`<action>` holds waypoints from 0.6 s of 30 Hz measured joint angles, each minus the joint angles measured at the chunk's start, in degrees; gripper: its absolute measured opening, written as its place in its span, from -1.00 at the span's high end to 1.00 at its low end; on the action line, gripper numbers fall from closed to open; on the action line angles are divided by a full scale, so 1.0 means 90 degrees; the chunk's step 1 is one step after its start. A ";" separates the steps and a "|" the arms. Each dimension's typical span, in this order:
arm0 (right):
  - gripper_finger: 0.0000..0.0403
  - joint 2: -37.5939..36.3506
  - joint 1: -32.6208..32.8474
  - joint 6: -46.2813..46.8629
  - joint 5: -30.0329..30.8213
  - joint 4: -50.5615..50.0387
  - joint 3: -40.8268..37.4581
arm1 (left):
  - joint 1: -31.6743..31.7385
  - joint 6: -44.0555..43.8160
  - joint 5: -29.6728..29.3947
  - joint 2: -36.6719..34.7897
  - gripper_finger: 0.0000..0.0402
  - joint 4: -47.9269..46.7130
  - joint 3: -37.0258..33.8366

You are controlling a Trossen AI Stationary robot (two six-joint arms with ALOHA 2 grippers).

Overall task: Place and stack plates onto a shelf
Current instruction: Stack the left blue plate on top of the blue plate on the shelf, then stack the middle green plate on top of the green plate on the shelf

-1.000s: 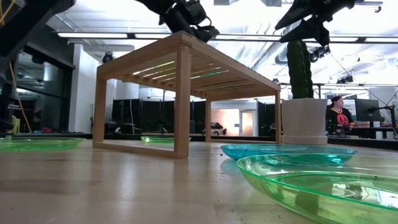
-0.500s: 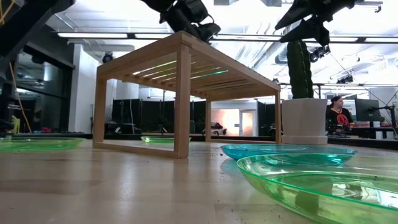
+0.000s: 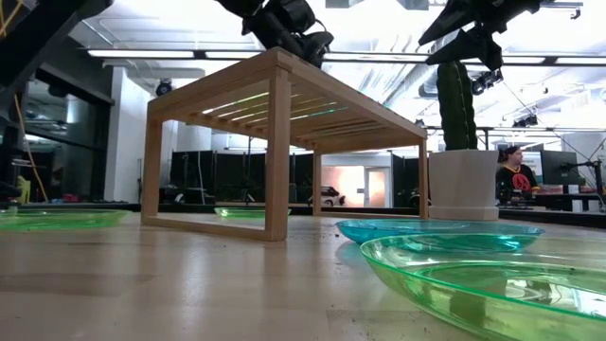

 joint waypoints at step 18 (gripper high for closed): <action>0.12 0.0000 0.0001 -0.0346 -0.0018 0.0668 0.0000 | -0.0133 -0.0187 0.0823 -0.1332 0.20 0.0099 -0.0006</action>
